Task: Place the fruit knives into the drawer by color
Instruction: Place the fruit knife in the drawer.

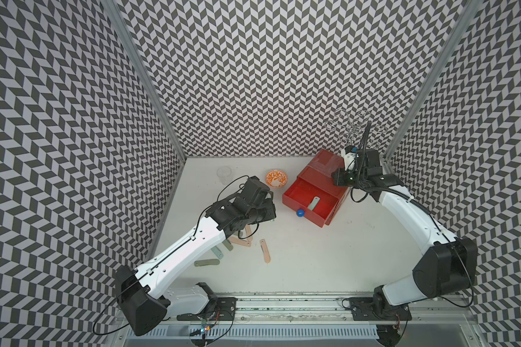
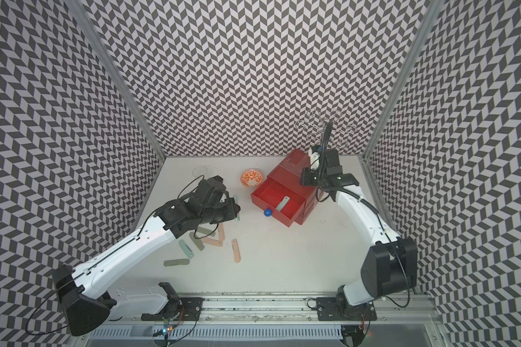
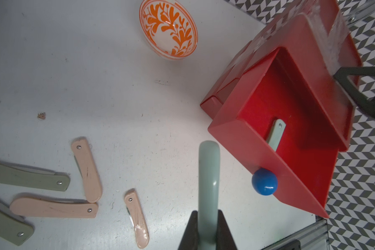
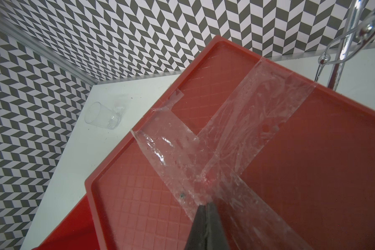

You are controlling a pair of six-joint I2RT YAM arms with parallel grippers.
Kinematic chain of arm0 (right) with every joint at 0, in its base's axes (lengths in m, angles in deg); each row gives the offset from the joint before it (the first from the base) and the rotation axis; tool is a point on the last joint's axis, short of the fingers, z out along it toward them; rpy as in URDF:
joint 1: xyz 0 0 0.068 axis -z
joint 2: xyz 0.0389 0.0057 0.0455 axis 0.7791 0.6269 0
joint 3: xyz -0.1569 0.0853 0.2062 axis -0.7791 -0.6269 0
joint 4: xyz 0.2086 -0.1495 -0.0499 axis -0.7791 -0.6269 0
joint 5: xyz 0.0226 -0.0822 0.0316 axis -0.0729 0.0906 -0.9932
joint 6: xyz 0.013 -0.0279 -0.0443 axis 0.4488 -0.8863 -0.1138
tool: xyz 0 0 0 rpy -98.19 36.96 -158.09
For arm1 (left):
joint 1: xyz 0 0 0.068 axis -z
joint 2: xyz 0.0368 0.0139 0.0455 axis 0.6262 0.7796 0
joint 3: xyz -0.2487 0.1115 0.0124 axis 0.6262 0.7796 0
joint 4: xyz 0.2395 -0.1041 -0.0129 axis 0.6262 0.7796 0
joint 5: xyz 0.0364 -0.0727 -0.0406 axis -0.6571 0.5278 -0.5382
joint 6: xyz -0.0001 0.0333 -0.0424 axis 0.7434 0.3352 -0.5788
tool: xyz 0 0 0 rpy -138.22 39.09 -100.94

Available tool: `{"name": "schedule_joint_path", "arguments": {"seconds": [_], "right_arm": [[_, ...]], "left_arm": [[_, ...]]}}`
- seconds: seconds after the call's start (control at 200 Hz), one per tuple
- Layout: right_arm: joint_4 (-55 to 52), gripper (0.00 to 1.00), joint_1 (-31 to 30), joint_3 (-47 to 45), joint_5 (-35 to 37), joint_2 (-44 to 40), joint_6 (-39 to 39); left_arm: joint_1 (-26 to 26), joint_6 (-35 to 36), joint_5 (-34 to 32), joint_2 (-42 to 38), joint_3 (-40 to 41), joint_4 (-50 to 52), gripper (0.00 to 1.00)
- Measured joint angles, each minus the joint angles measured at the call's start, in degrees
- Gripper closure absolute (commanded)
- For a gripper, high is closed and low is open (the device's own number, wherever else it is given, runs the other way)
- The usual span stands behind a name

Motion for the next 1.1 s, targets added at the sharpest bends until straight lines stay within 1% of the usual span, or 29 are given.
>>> {"name": "schedule_joint_path", "arguments": {"seconds": [0.305, 0.591, 0.751, 0.966, 1.102], "right_arm": [[-0.02, 0.99, 0.0, 0.0, -0.04, 0.0, 0.0], [-0.02, 0.99, 0.0, 0.0, -0.04, 0.0, 0.0], [-0.02, 0.99, 0.0, 0.0, -0.04, 0.0, 0.0], [-0.02, 0.99, 0.0, 0.0, -0.09, 0.0, 0.0], [-0.02, 0.99, 0.0, 0.0, -0.09, 0.0, 0.0]], "left_arm": [[-1.46, 0.0, 3.5, 1.33, -4.24, -6.21, 1.0], [-1.66, -0.85, 8.37, 8.59, -9.55, -12.87, 1.0], [-1.57, -1.9, 9.9, 13.05, -11.32, -14.27, 1.0], [0.74, -3.34, 9.99, 17.53, -14.86, -15.13, 1.0], [2.25, -4.04, 10.03, 19.56, -15.5, -16.04, 1.0]]}}
